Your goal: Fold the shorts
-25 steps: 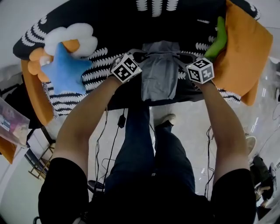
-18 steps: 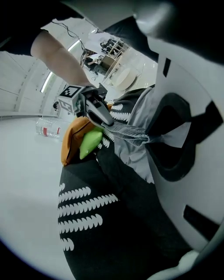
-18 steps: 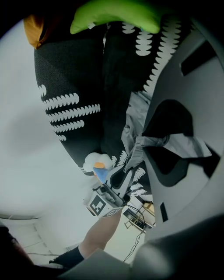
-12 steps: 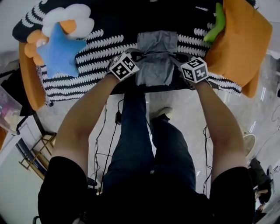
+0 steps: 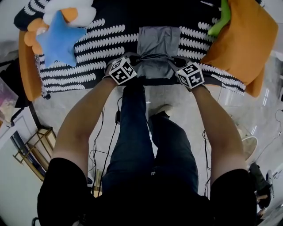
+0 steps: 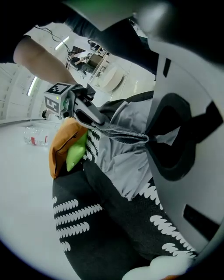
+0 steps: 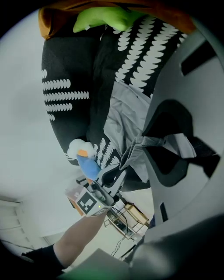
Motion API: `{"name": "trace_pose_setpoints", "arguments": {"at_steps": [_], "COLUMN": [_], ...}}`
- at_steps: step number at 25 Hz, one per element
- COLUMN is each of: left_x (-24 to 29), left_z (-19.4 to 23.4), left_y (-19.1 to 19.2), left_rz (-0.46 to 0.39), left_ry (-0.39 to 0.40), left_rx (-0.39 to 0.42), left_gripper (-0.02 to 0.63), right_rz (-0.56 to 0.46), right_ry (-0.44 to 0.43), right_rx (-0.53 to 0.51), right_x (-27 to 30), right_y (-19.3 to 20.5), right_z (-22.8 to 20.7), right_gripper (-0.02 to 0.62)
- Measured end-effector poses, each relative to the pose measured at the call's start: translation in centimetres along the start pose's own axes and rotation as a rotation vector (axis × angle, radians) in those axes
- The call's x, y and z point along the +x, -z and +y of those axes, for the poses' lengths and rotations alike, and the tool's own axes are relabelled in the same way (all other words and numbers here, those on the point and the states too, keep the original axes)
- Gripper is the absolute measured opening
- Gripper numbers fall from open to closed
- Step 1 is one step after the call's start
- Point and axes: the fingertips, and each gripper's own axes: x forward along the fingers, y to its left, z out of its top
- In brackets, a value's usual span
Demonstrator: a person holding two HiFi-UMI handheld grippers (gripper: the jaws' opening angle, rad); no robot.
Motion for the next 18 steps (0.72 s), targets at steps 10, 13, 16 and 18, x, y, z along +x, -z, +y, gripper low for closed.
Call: {"name": "trace_pose_setpoints", "arguments": {"at_steps": [10, 13, 16, 18], "left_x": [0.2, 0.3, 0.8, 1.2], "left_z": [-3.1, -4.0, -5.3, -6.1], "left_y": [2.7, 4.0, 5.0, 5.3], "left_rz": [0.029, 0.057, 0.096, 0.119], "left_ry": [-0.015, -0.013, 0.000, 0.019], "left_rx": [0.012, 0.040, 0.071, 0.076], "left_gripper": [0.049, 0.048, 0.049, 0.049], "right_rz": [0.076, 0.114, 0.169, 0.221], "right_ry": [-0.036, -0.050, -0.035, -0.019], "right_rx": [-0.180, -0.256, -0.340, -0.389], "right_x": [0.4, 0.6, 0.8, 0.9], "right_y": [2.9, 4.0, 5.7, 7.0], "right_z": [3.8, 5.1, 5.7, 5.7], "right_gripper": [0.058, 0.061, 0.080, 0.101]}}
